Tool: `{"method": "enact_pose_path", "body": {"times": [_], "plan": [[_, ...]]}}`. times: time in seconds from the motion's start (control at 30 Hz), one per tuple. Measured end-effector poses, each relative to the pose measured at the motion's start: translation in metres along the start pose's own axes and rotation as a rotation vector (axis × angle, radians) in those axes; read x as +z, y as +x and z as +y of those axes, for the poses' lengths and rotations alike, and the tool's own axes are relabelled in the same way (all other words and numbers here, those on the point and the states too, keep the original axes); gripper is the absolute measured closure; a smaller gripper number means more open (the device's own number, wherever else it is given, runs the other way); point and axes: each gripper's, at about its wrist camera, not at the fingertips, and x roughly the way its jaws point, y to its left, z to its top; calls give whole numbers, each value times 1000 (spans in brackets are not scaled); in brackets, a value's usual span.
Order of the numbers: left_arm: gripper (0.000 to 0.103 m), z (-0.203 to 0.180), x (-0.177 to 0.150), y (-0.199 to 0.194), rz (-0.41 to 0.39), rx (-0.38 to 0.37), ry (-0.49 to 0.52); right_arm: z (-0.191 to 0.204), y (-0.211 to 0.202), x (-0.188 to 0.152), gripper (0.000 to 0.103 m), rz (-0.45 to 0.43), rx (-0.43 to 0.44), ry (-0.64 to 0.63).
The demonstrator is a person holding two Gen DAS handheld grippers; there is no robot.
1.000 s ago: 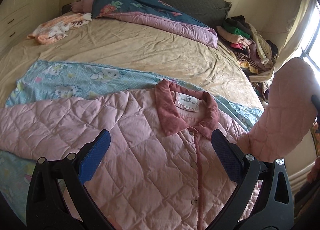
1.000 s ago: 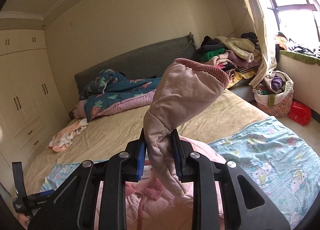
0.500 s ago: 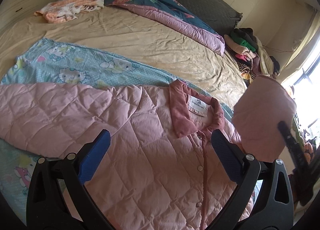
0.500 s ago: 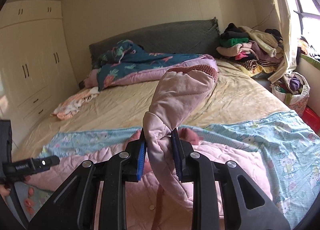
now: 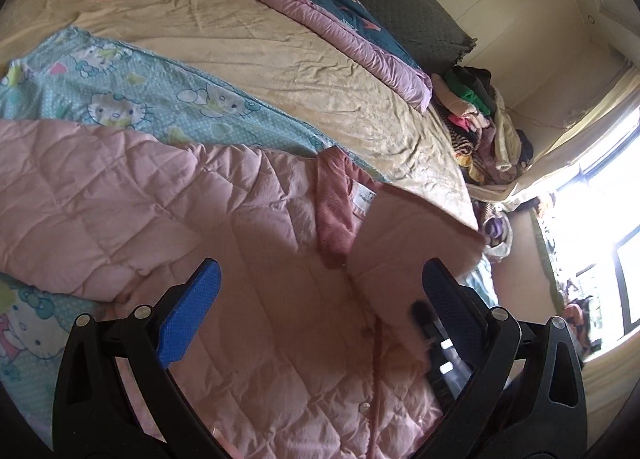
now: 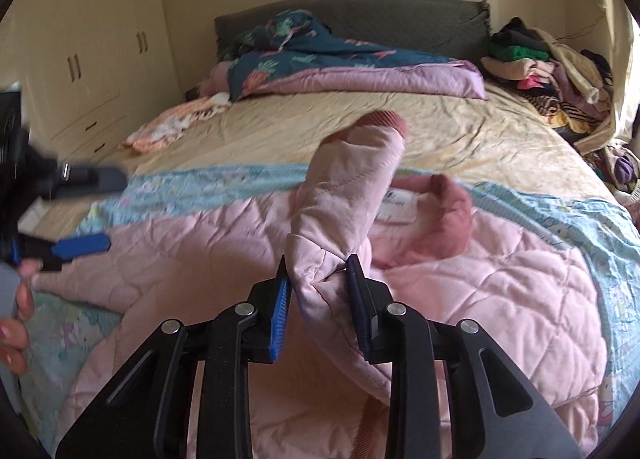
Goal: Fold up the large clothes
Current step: 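Lay the sleeve on the jacket body with the right tool while the left tool grasps the placket edge, then fold the placket edge over the sleeve with the left tool and release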
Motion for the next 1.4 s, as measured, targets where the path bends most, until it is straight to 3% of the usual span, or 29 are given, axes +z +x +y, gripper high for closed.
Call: {"method": "enact_pose_path", "body": {"times": [0.3,0.4,0.67,0.73,0.8,0.9,0.93,1.2,1.4], "plan": [[8,9,-7,11,53,5,-26,41,38,-43,57,194,86,-54],[8,15,-13,21,97,26,-24,39,35,-49,30,214,163,-23],[10,32,-39,60,206,46,-58,-6,-1,-49,29,208,155,30],[18,31,-46,69,222,34,-57,-28,-11,-49,29,194,122,59],[54,26,-52,77,236,37,-40,-51,-21,-49,29,184,92,98],[85,16,-58,82,219,99,33,-79,-33,-50,29,165,59,148],[89,15,-59,81,208,102,47,-88,-37,-50,29,158,47,165],[93,-7,-35,38,44,163,203,-145,-50,-48,29,118,-32,247],[93,12,-47,61,105,257,237,-169,-34,-48,29,161,-84,270]]}}
